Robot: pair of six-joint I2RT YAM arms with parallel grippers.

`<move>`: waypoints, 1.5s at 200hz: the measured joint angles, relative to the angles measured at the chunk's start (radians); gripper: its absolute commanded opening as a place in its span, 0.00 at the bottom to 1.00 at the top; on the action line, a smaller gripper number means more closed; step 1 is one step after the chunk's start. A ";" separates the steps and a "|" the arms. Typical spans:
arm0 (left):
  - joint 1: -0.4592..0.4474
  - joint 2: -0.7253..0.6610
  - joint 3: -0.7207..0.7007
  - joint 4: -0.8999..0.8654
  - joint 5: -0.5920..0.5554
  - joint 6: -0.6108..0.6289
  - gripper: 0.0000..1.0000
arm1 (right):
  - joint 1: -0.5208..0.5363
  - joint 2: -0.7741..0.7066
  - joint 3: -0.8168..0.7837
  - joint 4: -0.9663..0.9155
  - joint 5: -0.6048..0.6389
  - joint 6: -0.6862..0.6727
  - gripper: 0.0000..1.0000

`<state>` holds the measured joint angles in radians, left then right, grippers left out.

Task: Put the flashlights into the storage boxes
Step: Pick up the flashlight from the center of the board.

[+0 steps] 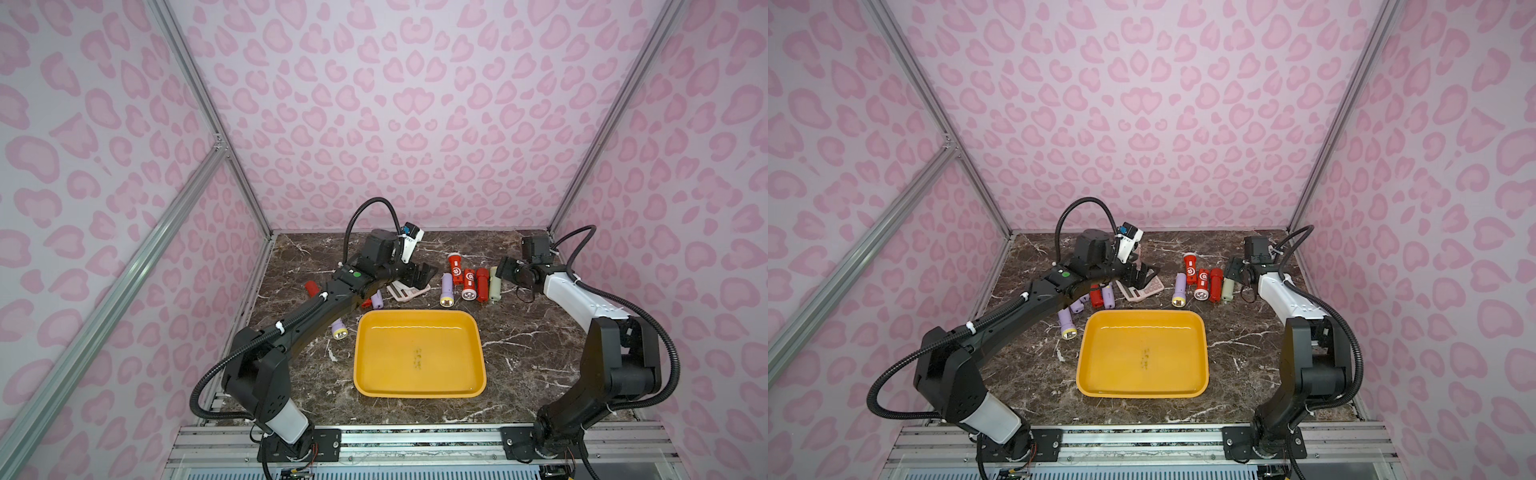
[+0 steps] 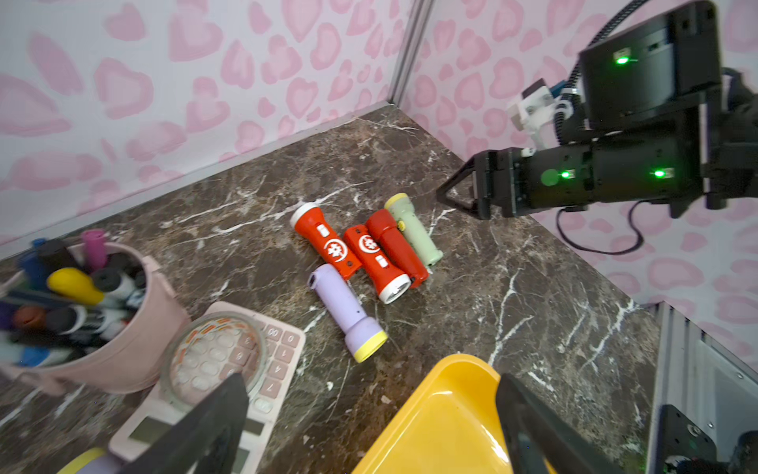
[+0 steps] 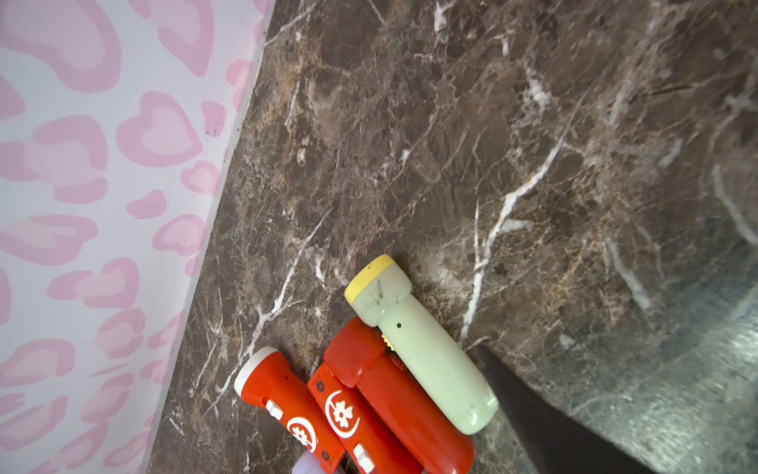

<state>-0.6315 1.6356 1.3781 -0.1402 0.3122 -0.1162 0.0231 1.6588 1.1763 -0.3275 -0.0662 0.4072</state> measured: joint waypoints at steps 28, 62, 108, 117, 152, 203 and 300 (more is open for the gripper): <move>-0.045 0.069 0.076 -0.029 0.029 0.007 0.96 | 0.000 0.034 0.000 -0.012 -0.013 0.000 0.78; -0.068 0.123 0.122 -0.058 0.040 0.022 0.96 | -0.006 0.066 0.000 -0.016 -0.019 0.000 0.78; -0.083 0.160 0.145 -0.076 0.046 0.024 0.96 | -0.013 0.124 0.017 -0.018 -0.039 0.000 0.73; -0.084 0.166 0.150 -0.077 0.046 0.028 0.96 | -0.013 0.137 0.027 -0.018 -0.042 0.000 0.71; -0.089 0.179 0.158 -0.091 0.046 0.031 0.96 | -0.017 0.183 0.063 -0.019 -0.058 0.000 0.69; -0.092 0.196 0.168 -0.106 0.046 0.035 0.96 | -0.024 0.224 0.091 -0.037 -0.062 0.000 0.67; -0.094 0.219 0.175 -0.120 0.045 0.038 0.96 | -0.016 0.250 0.075 -0.046 -0.091 0.003 0.67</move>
<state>-0.7254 1.8549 1.5536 -0.2604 0.3576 -0.0780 0.0067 1.9091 1.2514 -0.3733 -0.1574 0.4103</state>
